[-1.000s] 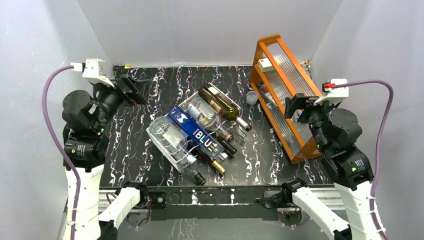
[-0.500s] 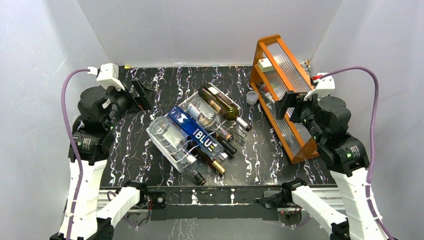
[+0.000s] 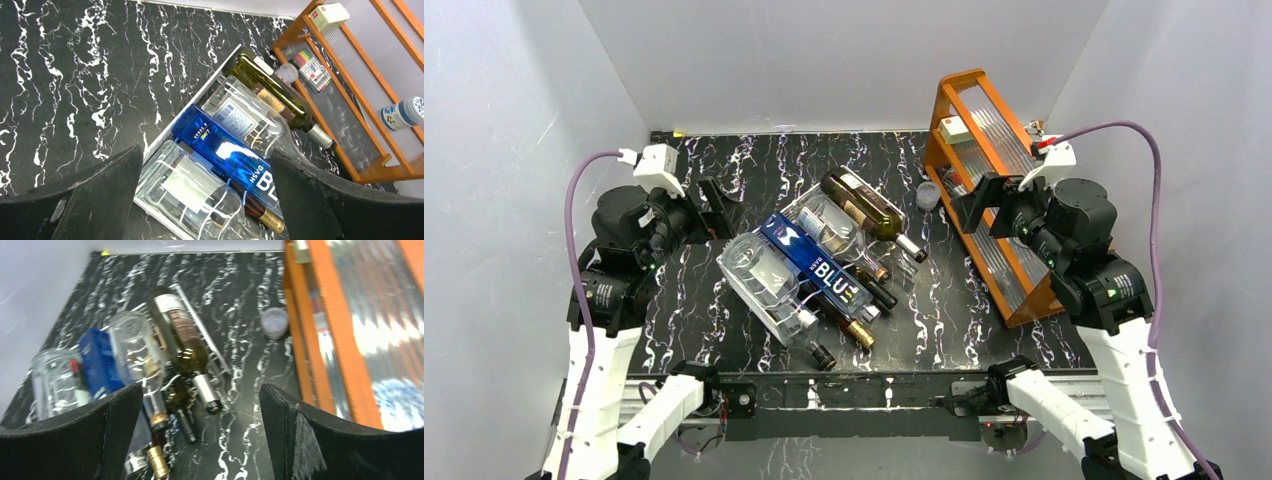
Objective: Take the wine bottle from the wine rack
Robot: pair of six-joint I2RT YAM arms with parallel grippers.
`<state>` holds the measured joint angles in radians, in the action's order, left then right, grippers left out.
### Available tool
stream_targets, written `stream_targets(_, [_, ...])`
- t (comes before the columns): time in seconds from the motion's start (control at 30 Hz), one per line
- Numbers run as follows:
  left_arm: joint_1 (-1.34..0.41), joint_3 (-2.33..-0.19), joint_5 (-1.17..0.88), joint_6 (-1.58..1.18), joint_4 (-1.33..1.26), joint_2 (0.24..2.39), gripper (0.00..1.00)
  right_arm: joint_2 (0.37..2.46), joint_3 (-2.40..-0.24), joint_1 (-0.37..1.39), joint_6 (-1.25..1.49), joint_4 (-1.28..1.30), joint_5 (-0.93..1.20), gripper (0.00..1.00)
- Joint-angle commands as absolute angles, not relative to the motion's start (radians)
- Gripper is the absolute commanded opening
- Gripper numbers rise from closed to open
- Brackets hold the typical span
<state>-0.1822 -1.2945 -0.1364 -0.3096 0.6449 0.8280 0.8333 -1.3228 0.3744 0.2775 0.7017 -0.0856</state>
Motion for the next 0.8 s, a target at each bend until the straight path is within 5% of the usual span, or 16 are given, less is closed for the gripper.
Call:
stream_targets(0.0, [-0.189,-1.273,-0.176,-0.312,0.681,0.811,0.98,0.885,-1.33,0.37,0.32,0.599,0.183,0.98])
stream_targets(0.33, [-0.19,-1.207,-0.255,-0.396,0.713,0.787,0.98,0.984,-1.19,0.383,0.406,0.437,0.512,0.98])
stream_targets(0.77, [-0.19,-1.17,-0.292,-0.442,0.726,0.776,0.98,1.151,-1.257,0.748,0.311,0.554,0.162,0.98])
